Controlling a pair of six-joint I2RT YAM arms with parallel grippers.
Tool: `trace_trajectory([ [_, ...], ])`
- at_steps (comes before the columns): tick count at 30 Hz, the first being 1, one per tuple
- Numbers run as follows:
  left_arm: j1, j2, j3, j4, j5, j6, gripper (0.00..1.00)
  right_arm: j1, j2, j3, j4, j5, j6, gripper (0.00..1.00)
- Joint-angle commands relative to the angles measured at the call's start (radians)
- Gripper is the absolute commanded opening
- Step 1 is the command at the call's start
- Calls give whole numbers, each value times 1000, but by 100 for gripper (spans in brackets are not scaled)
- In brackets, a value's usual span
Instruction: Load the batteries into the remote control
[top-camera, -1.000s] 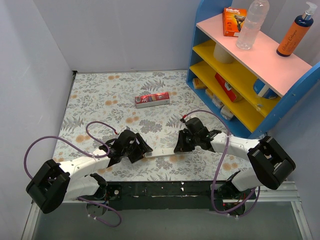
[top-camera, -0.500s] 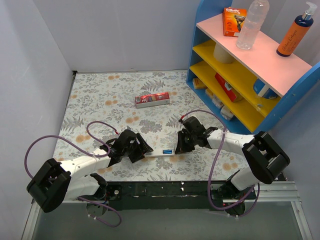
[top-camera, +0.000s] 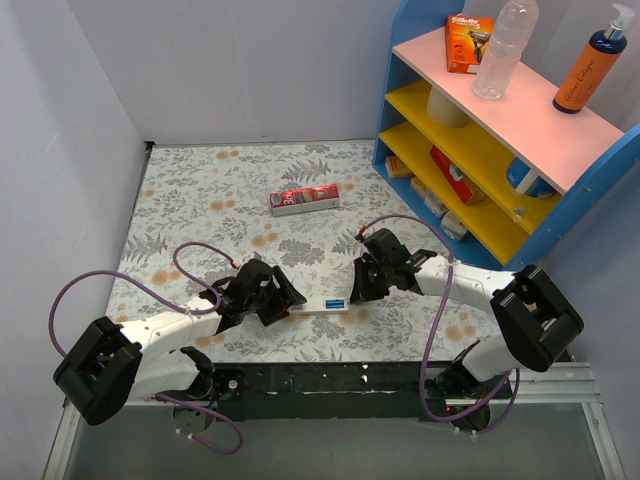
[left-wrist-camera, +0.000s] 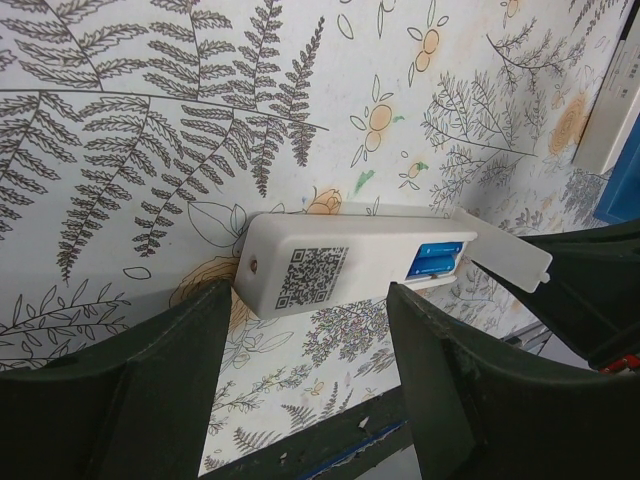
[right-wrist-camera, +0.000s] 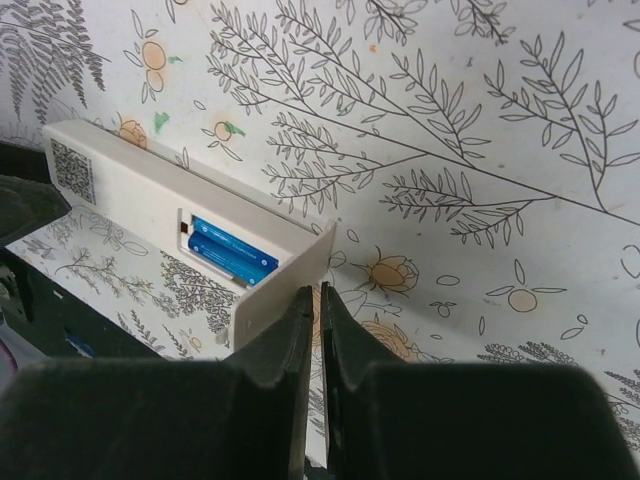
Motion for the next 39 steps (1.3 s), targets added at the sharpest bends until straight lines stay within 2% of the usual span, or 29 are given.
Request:
trace_trajectory([
  [1,3,-15,25,2,2,14,63,18,-30,61,-16,18,-29,14],
  [12,3,-21,20,-1,2,13,63,72,8,96,-17,25,-49,15],
  [16,3,-29,19,-1,-1,11,63,82,-24,114,-37,43,-85,18],
  [19,3,-32,23,-3,-1,14,65,82,-61,133,-88,95,-141,25],
  [22,3,-37,37,-16,-8,34,69,81,-104,141,-181,171,-282,43],
  [23,1,-40,43,-25,-13,39,70,81,-106,141,-206,182,-364,52],
  [25,3,-54,53,-38,-24,57,74,81,-98,141,-290,236,-437,57],
  [27,3,-80,68,-58,-28,69,81,81,-95,122,-329,233,-539,58],
  [33,6,-178,146,-177,-178,149,97,76,-70,116,-364,195,-716,58],
  [39,12,-354,237,-292,-393,296,98,76,3,156,-412,212,-811,56],
])
